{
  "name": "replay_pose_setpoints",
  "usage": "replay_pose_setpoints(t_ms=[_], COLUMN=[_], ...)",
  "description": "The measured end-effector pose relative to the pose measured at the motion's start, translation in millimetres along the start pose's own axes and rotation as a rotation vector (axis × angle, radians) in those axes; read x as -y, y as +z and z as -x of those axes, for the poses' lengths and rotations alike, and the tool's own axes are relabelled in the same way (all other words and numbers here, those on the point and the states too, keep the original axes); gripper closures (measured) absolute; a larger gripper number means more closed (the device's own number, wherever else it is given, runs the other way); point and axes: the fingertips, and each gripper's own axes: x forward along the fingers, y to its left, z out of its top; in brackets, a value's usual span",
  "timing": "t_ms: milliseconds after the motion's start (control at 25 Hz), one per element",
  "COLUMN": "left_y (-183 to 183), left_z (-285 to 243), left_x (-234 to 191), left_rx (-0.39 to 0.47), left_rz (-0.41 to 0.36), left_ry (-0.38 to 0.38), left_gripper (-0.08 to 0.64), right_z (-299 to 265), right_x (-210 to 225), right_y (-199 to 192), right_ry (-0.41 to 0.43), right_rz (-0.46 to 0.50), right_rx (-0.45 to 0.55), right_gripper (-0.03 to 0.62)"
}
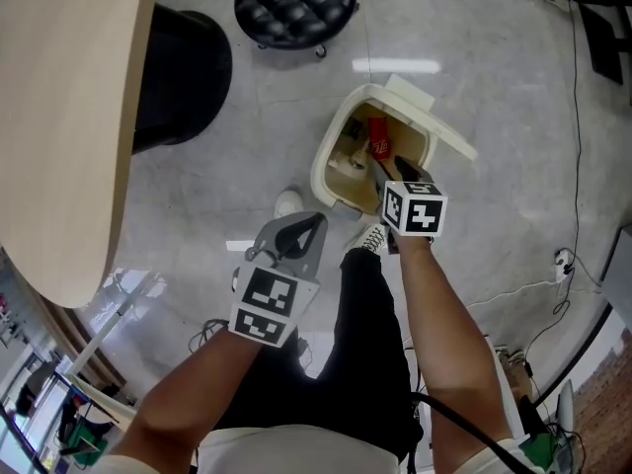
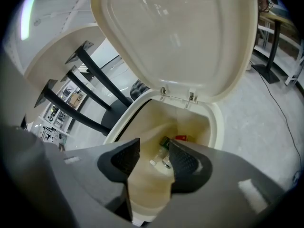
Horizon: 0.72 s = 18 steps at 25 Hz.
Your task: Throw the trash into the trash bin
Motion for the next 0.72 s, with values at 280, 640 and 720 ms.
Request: replay_pose_setpoints(t_ms=[280, 640, 720], left_y=[12, 43, 51], left_z=[6, 37, 46], left_x=[4, 12, 14], left_rx=[0.021, 0.086, 0.094], left_rz=[-0.015, -0.087, -0.115], left_ry=[-0.008, -0.021, -0.029], left_gripper=[0.554, 0.554, 0.554], right_z=[18, 57, 66], right_x=[-4, -33, -43], right_y=[3, 11, 13], right_ry=[-0.01, 0.021, 0.053], right_rz=[0.032, 0.072, 0.07], right_rx=[0.004, 0.011, 0.005], right_gripper=[0.399, 0.589, 0.589])
